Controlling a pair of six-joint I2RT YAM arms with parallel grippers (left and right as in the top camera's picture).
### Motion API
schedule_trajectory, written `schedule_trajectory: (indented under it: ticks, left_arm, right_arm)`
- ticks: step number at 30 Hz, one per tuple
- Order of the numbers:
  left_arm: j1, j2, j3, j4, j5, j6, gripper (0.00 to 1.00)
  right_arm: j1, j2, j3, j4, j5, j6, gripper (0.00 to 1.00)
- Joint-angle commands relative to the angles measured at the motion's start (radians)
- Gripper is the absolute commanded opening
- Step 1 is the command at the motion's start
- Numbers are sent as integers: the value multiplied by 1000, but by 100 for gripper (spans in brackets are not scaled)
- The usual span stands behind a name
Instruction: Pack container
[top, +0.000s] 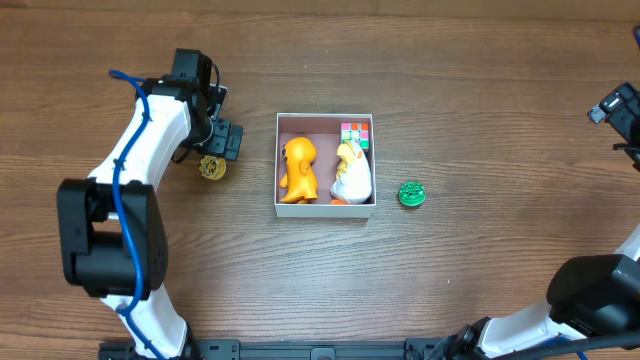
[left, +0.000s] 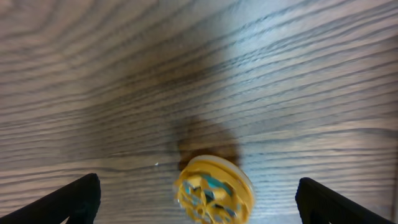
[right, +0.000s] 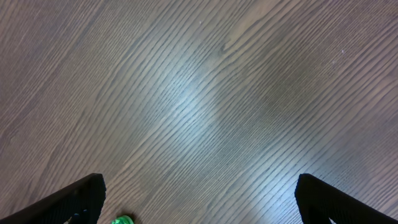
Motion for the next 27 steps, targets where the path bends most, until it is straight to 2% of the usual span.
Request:
schedule_trajectory:
  ticks: [1, 27]
  left_arm:
    - [4, 53, -8, -1, 12, 10, 100]
    - [4, 71, -16, -78, 35, 11, 100]
  right_arm:
    - [-1, -5, 1, 3, 5, 4, 100]
    - [-1, -5, 1, 3, 5, 4, 100]
